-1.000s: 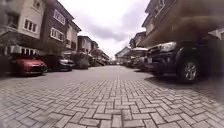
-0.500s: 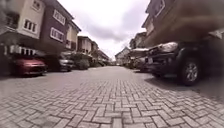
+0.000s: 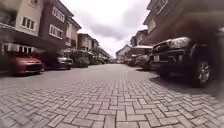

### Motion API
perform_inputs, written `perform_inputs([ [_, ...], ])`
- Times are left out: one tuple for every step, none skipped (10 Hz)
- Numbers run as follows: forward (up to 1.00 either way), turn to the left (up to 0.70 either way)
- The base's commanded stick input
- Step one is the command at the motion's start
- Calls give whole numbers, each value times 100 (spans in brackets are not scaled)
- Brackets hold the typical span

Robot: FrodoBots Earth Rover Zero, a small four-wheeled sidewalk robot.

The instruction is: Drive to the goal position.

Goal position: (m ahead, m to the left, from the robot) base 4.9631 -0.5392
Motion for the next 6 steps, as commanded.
perform_inputs([
  [70, 0],
  [70, 0],
  [70, 0],
  [70, 0],
  [70, 0],
  [70, 0],
])
